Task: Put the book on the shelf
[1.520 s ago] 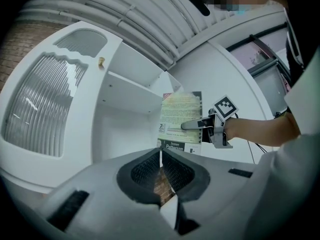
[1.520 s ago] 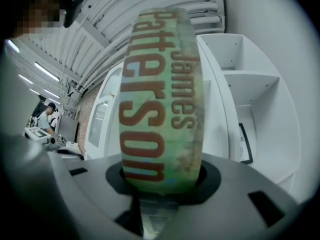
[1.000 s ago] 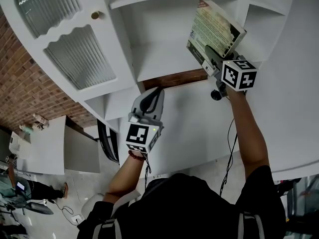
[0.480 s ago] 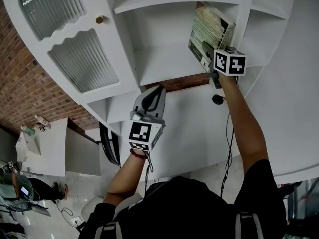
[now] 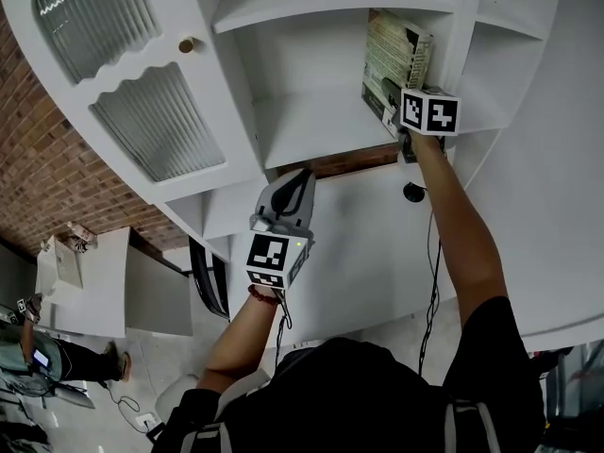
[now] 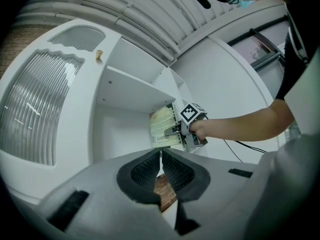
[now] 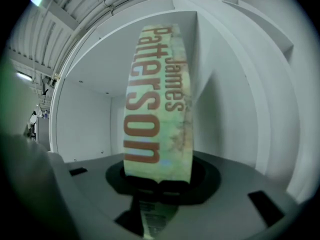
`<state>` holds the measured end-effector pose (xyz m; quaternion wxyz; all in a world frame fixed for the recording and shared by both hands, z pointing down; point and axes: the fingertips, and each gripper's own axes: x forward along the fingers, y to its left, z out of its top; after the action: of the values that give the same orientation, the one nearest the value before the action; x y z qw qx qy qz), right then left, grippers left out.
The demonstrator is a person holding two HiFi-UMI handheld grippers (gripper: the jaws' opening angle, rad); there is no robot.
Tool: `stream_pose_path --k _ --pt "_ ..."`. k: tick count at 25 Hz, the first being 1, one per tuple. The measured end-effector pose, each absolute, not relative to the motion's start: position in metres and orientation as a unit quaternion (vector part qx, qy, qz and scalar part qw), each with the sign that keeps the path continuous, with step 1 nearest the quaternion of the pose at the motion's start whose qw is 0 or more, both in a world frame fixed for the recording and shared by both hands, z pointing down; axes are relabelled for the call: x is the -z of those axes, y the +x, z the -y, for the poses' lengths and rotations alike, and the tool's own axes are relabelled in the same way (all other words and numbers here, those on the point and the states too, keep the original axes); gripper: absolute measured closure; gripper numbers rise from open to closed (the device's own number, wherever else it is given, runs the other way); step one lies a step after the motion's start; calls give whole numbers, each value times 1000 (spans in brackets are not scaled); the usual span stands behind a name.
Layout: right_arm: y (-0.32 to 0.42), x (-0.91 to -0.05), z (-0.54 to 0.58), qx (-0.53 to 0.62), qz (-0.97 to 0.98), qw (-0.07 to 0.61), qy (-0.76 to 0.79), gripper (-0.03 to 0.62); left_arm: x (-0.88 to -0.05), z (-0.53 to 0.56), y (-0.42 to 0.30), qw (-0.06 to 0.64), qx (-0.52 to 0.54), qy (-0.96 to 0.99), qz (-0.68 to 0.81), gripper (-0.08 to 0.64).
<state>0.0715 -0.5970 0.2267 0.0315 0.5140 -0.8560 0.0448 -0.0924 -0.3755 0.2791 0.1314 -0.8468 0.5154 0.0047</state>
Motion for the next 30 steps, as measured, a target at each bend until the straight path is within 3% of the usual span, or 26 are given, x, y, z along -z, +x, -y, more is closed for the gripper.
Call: stream_pose_path --k 14,26,30 --pt "73 -232 607 -68 855 -3 514 425 -287 380 -95 121 6 -847 -518 531" --pt "81 -252 590 -72 849 -3 524 379 -293 376 -87 116 7 -851 -512 532" --pt "83 -252 588 -68 846 -14 529 405 -297 373 -85 113 7 -852 -511 531"
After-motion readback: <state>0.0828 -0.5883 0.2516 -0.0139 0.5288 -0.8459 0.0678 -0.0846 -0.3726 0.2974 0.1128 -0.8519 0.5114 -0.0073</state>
